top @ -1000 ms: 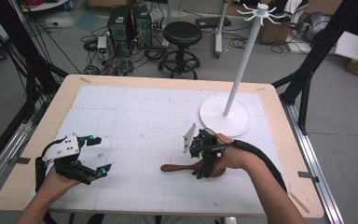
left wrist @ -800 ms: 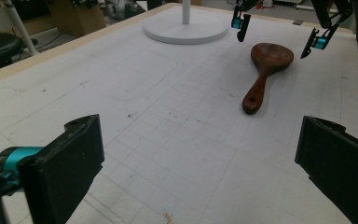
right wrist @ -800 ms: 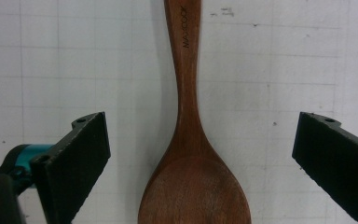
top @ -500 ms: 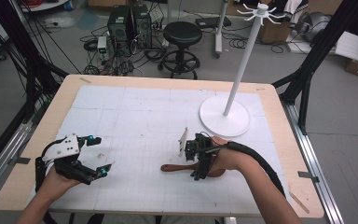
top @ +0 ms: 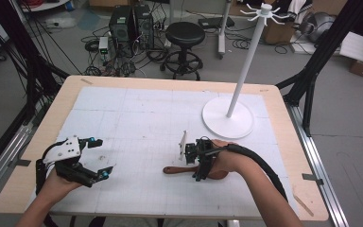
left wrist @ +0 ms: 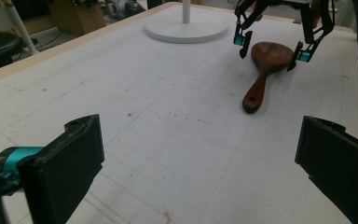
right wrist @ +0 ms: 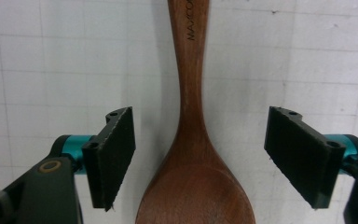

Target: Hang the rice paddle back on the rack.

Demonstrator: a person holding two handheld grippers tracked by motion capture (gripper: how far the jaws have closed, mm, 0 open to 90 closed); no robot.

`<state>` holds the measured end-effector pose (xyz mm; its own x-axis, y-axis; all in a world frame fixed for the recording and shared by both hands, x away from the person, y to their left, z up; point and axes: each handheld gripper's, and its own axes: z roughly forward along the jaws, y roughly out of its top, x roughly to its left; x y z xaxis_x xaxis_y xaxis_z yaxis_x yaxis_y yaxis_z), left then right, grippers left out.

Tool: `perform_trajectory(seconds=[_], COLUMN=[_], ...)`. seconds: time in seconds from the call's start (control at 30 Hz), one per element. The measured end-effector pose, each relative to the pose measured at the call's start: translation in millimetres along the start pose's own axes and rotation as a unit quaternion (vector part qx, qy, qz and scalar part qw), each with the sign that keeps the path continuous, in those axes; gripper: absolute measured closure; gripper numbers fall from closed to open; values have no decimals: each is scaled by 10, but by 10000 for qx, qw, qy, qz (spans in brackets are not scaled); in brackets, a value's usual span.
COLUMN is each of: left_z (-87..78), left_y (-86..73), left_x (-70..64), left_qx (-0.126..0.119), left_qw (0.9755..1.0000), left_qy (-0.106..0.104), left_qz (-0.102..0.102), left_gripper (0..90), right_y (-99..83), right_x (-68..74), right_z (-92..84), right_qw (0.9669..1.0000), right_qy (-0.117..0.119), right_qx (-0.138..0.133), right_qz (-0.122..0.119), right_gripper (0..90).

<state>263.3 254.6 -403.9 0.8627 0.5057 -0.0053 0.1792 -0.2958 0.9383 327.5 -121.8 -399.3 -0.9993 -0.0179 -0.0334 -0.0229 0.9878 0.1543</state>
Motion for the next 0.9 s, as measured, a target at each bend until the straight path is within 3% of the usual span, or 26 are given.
perform_trajectory(seconds=[0.3,0.67,0.9], left_z=[2,5,5], left_y=[-7,-12,-15], left_x=[-11,-15,-14], left_qx=[56,67,82], left_qw=[10000,10000,10000], left_qy=[3,3,-3], left_qz=[20,20,29], left_gripper=[17,17,17], right_y=[46,79,91], right_x=[2,-11,-19], right_z=[46,79,113], right_qw=[9998,9993,9987], right_qy=[-20,129,154], right_qx=[185,345,460], right_qz=[-32,-117,-122], right_gripper=[341,491,525])
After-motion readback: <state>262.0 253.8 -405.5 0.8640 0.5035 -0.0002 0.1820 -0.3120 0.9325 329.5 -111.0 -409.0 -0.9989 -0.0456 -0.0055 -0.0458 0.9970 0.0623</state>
